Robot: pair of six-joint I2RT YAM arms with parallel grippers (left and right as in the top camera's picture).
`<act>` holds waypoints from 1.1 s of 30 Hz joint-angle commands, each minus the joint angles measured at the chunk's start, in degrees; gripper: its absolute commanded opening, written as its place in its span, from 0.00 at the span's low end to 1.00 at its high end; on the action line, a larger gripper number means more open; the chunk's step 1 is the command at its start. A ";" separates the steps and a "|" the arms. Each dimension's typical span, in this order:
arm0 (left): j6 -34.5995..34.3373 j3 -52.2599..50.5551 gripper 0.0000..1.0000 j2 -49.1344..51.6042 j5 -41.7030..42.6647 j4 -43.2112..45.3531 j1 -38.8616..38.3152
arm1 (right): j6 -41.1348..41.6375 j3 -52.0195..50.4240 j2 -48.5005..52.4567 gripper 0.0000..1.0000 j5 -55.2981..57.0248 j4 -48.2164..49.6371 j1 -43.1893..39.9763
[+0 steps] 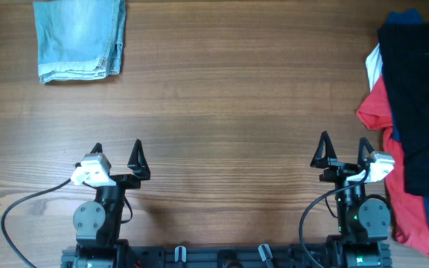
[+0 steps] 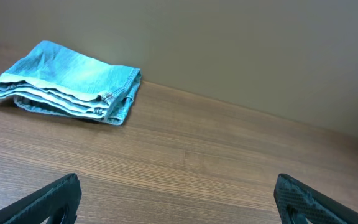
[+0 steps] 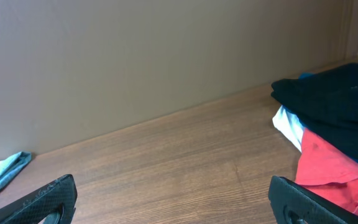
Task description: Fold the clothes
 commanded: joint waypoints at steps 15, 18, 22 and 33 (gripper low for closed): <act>1.36 -0.22 1.00 -0.52 -0.57 -0.07 0.28 | -0.98 -0.11 -0.72 1.00 -1.09 0.07 -0.33; 1.36 -0.22 1.00 -0.52 -0.57 -0.07 0.28 | -0.98 -0.11 -0.72 1.00 -1.09 0.07 -0.33; 1.36 -0.22 1.00 -0.52 -0.55 -0.07 0.28 | -0.92 -0.11 -0.72 1.00 -1.07 0.17 -0.33; 1.36 -0.22 1.00 -0.52 -0.55 -0.07 0.28 | 44.09 -0.11 -0.72 1.00 -9.99 -0.13 -0.33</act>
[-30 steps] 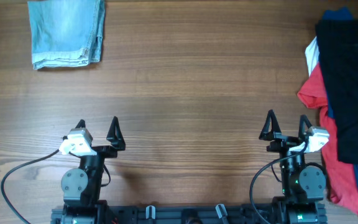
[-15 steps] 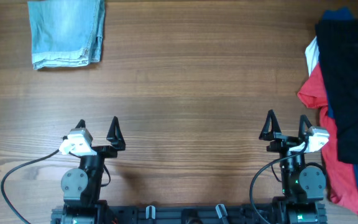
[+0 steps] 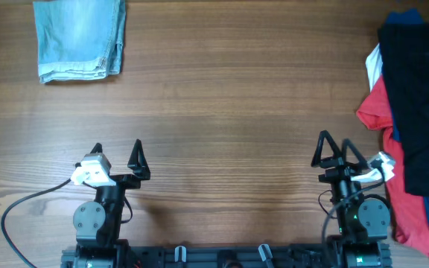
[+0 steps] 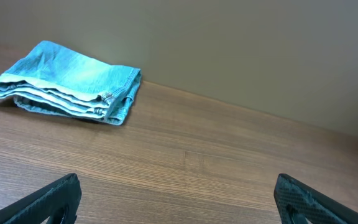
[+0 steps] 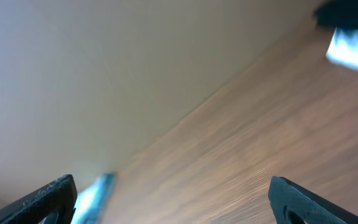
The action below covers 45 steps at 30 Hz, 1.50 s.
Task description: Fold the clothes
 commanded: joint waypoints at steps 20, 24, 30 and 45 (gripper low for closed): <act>1.36 -0.22 1.00 -0.52 -0.55 -0.04 0.28 | -25.73 56.06 53.16 1.00 8.28 -13.64 -0.61; 1.36 -0.22 1.00 -0.52 -0.55 -0.04 0.28 | -31.21 83.73 82.07 1.00 13.05 -31.23 -7.80; 1.36 -0.22 1.00 -0.52 -0.57 -0.04 0.28 | -35.30 90.77 97.46 1.00 14.82 -29.70 -15.02; 1.36 -0.22 1.00 -0.52 -0.57 -0.04 0.28 | -61.29 90.77 123.86 0.99 29.57 -6.75 -14.51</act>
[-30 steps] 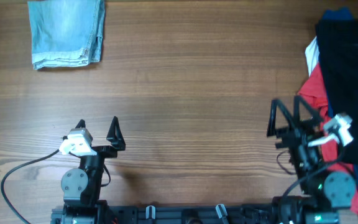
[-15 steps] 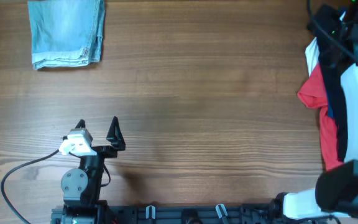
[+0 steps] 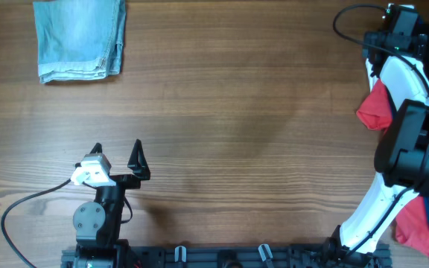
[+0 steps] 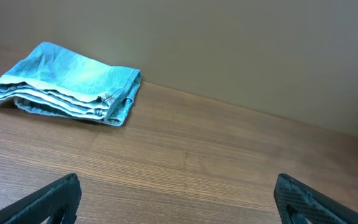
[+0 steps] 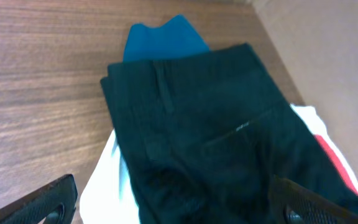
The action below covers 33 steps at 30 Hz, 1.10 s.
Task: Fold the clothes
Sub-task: 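Reach the right gripper to the clothes pile and grasp the black garment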
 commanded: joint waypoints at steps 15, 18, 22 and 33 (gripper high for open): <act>1.16 -0.22 0.99 -0.31 -0.52 -0.04 0.28 | -6.71 17.53 15.65 1.00 4.85 -3.04 1.31; 1.16 -0.22 1.00 -0.31 -0.52 -0.04 0.28 | -7.21 17.57 16.00 0.99 4.20 -2.97 1.31; 1.16 -0.22 1.00 -0.31 -0.52 -0.04 0.28 | -9.66 17.57 18.47 0.98 4.24 -0.74 1.31; 1.16 -0.22 1.00 -0.31 -0.52 -0.04 0.28 | -10.45 17.53 20.63 0.91 4.44 2.12 0.04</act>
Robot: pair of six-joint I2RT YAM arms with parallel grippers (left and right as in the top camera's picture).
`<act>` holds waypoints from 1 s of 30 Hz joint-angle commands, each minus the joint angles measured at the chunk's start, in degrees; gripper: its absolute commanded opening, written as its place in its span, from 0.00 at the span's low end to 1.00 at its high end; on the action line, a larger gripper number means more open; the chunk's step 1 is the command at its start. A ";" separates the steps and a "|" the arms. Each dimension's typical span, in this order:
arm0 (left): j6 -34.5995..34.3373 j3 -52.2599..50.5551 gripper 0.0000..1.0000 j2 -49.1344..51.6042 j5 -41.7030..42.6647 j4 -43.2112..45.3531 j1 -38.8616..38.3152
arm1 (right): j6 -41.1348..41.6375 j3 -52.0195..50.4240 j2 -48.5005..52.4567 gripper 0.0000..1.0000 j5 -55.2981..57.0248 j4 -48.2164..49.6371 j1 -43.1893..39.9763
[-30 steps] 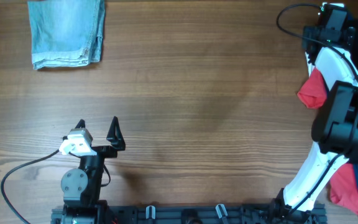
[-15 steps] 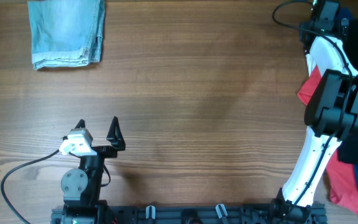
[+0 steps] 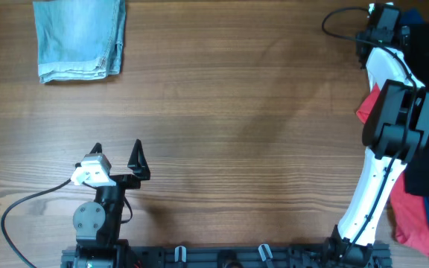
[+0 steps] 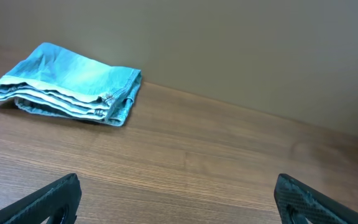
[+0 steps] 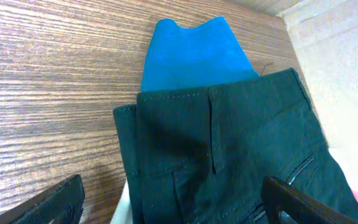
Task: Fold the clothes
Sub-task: 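Reach the right gripper to the clothes pile and grasp the black garment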
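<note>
A pile of unfolded clothes lies at the table's right edge, with black trousers on top of a red garment (image 3: 376,108). My right gripper (image 3: 382,16) is stretched to the pile's far corner, open just above the black trousers (image 5: 229,155), whose waistband covers a blue garment (image 5: 191,53). A folded light-blue denim piece (image 3: 80,37) rests at the far left and also shows as folded denim (image 4: 67,84) in the left wrist view. My left gripper (image 3: 118,152) stands open near the front edge, holding nothing.
Bare wooden tabletop (image 3: 237,112) spans the space between the denim and the pile. A plain wall (image 4: 229,43) runs behind the table's far edge. A black cable (image 3: 21,216) loops beside the left arm's base.
My right gripper has shifted a little left along the pile's far corner and sits lower over the black trousers' waistband, with more of the blue garment showing. The left arm has not moved.
Both grippers stood open near the front edge, the denim folded at far left and the pile at right. My right wrist then turned in place. Then the right arm was stretched to the pile's far corner, and now hangs open close over the black trousers.
</note>
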 commanded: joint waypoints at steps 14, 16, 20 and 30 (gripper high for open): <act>0.94 -0.22 1.00 -0.31 -0.52 -0.04 0.28 | -0.26 0.96 3.85 0.49 5.92 2.43 -0.46; 0.94 -0.22 1.00 -0.31 -0.52 -0.04 0.28 | -0.22 0.96 3.85 0.50 5.92 2.25 -0.31; 0.94 -0.22 1.00 -0.31 -0.52 -0.04 0.28 | 0.24 0.98 3.80 0.46 5.99 2.10 0.11; 0.94 -0.22 1.00 -0.31 -0.52 -0.04 0.28 | 7.30 5.60 3.15 0.46 5.68 -2.16 0.85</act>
